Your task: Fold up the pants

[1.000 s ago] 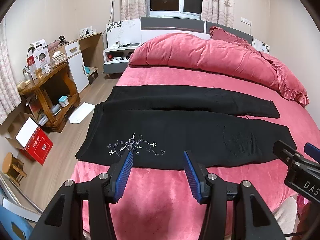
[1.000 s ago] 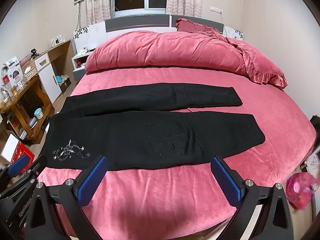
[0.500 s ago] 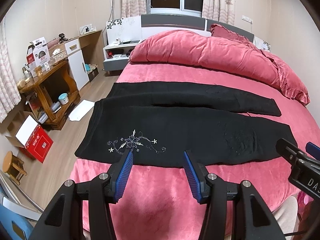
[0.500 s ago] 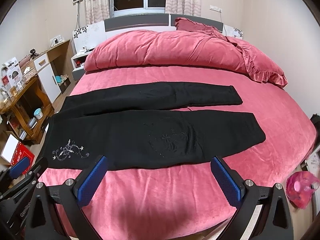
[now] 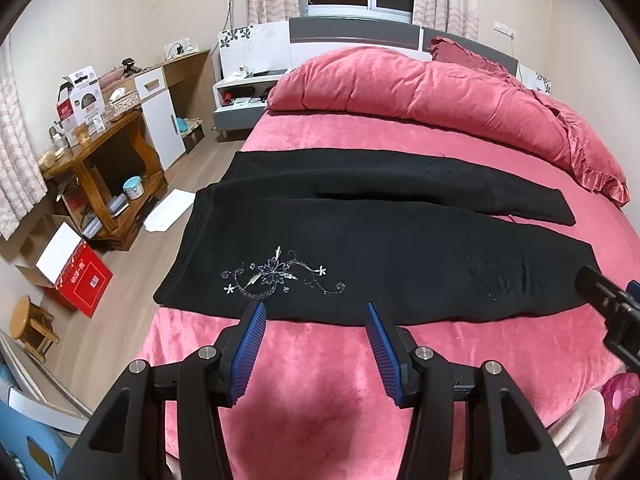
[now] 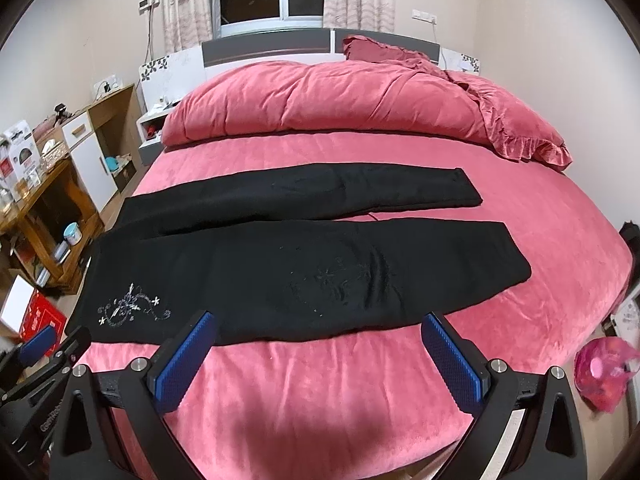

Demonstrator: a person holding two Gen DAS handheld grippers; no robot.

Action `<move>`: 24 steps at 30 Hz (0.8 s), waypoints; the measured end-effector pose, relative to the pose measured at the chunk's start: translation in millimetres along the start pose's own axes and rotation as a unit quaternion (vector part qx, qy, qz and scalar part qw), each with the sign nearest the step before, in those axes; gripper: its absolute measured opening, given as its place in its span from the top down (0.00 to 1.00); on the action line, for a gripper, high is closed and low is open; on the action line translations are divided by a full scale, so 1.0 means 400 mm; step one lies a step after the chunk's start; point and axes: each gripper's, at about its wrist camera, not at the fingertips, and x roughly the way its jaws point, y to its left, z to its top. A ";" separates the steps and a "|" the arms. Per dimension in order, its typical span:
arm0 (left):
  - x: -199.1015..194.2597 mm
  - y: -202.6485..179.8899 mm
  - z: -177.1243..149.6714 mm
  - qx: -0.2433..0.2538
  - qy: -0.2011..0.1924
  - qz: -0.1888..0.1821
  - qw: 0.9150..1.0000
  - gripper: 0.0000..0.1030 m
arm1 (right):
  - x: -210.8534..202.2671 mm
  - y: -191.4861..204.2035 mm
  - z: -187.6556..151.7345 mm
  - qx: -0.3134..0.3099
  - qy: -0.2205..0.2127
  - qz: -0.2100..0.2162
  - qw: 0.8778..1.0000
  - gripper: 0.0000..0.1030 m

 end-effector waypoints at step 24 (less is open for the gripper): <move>0.292 0.305 -0.093 -0.216 0.097 -0.126 0.963 0.49 | 0.339 -0.409 -0.098 0.241 0.092 0.146 0.955 0.00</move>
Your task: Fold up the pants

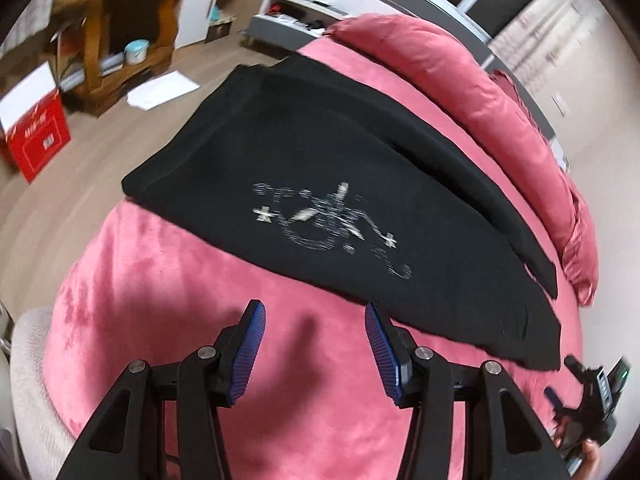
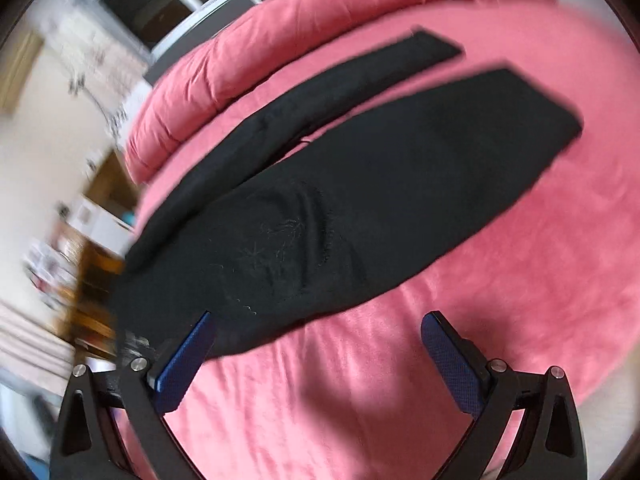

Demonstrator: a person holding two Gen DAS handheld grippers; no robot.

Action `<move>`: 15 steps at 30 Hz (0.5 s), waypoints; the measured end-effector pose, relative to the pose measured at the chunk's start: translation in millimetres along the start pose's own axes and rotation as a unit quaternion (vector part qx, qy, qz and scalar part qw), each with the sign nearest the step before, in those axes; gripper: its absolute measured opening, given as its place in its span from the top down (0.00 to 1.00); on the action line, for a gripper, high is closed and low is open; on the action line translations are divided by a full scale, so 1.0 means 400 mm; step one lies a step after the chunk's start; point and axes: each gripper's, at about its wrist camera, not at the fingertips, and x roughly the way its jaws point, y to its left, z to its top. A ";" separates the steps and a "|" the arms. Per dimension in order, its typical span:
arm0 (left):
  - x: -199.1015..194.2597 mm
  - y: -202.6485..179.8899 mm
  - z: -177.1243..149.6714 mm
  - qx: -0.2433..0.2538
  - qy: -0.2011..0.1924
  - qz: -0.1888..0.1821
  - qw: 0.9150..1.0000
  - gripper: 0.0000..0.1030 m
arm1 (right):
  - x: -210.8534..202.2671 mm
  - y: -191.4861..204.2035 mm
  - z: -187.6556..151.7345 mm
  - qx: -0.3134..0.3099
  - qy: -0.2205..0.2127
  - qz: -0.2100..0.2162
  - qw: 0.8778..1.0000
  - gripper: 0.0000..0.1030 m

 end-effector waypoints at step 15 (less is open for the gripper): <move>0.052 0.142 0.048 -0.113 -0.045 0.023 0.992 0.49 | 0.020 -0.362 0.053 0.242 -0.071 0.097 0.963 0.29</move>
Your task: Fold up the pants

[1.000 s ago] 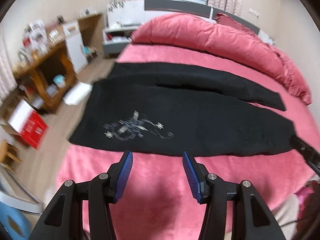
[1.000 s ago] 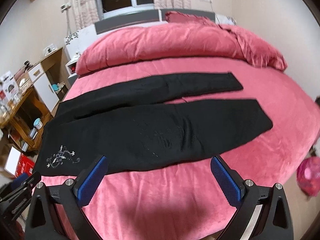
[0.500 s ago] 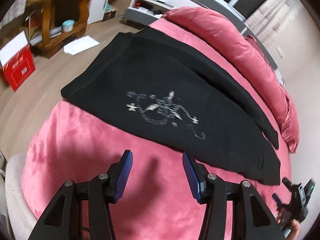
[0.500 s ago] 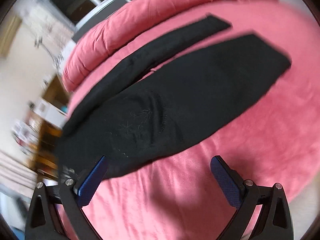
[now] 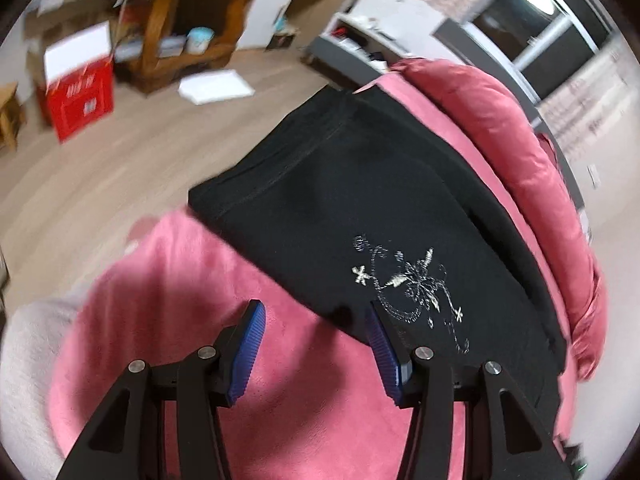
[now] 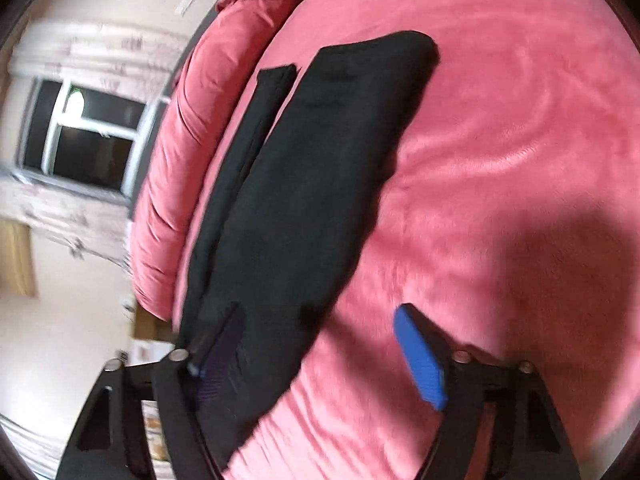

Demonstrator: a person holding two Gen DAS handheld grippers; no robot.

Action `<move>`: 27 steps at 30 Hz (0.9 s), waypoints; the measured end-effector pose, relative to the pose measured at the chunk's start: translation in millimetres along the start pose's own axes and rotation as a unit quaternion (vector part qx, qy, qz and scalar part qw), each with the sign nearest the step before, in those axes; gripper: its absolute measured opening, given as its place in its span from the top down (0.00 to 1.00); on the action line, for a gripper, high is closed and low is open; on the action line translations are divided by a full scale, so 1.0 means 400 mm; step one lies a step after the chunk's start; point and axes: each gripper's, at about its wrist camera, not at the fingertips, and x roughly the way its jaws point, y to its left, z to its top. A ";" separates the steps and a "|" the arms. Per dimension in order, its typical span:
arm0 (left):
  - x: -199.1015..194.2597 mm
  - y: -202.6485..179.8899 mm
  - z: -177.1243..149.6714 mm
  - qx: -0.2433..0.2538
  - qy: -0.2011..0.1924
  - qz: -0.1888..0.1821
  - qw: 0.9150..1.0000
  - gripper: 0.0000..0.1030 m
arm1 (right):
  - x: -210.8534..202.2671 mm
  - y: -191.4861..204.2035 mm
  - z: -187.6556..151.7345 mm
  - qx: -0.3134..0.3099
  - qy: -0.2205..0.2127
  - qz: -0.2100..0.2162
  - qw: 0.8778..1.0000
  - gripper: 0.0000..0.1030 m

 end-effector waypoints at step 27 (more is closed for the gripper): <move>0.095 0.008 0.074 -0.063 0.003 -0.037 0.997 0.64 | 0.082 0.004 0.072 -0.054 -0.021 0.034 0.998 0.92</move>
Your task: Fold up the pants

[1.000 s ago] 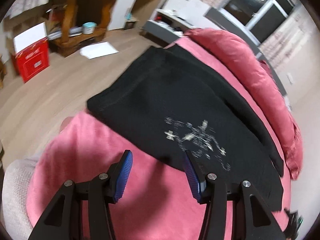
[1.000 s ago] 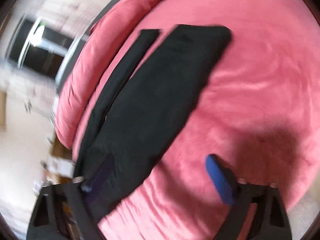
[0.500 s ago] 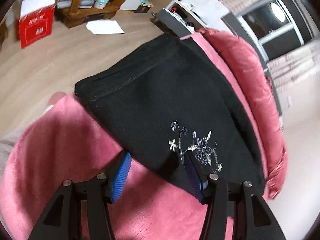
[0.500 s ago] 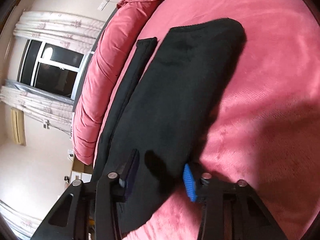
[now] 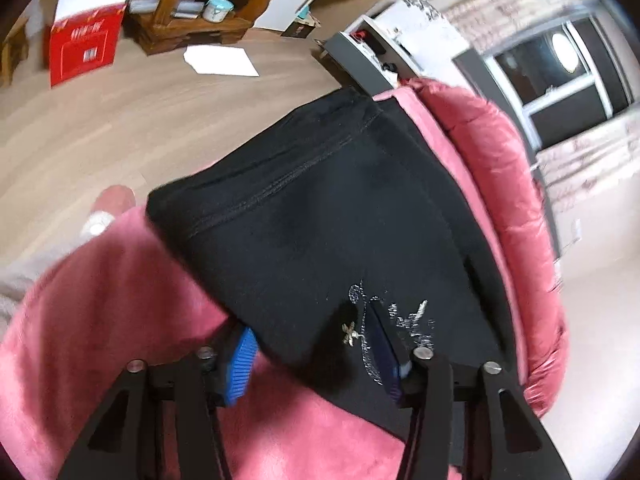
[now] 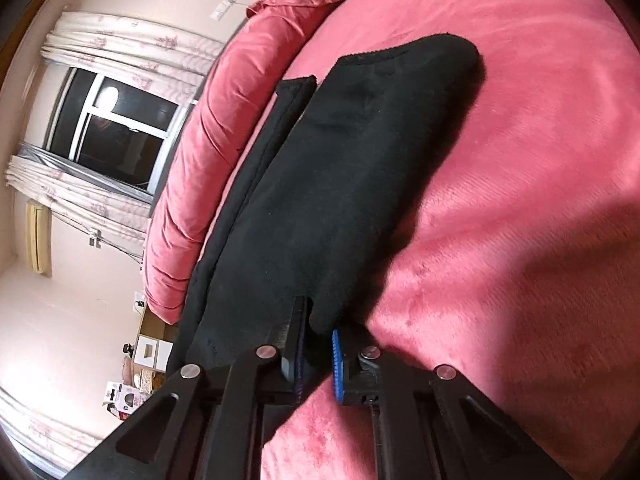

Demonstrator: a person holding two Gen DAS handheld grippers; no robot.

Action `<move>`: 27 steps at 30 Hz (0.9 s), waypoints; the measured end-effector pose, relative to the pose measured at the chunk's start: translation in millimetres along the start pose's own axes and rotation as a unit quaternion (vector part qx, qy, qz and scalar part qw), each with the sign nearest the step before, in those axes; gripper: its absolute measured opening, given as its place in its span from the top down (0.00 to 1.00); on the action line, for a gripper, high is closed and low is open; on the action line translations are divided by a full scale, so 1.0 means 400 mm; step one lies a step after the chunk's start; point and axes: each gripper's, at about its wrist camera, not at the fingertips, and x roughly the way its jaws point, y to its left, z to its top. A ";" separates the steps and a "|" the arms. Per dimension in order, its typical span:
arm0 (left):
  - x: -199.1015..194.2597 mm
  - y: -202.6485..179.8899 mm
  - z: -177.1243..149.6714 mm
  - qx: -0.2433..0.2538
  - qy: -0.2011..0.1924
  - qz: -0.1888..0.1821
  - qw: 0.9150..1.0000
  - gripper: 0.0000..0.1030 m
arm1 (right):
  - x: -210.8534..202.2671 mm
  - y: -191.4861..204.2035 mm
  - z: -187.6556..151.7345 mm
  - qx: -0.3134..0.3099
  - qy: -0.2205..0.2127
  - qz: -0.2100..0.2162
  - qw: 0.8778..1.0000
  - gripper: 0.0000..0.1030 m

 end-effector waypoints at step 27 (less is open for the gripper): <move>-0.243 0.053 -0.062 0.072 0.048 -0.009 0.996 0.93 | -0.229 0.098 -0.008 -0.099 -0.021 -0.054 0.993 0.93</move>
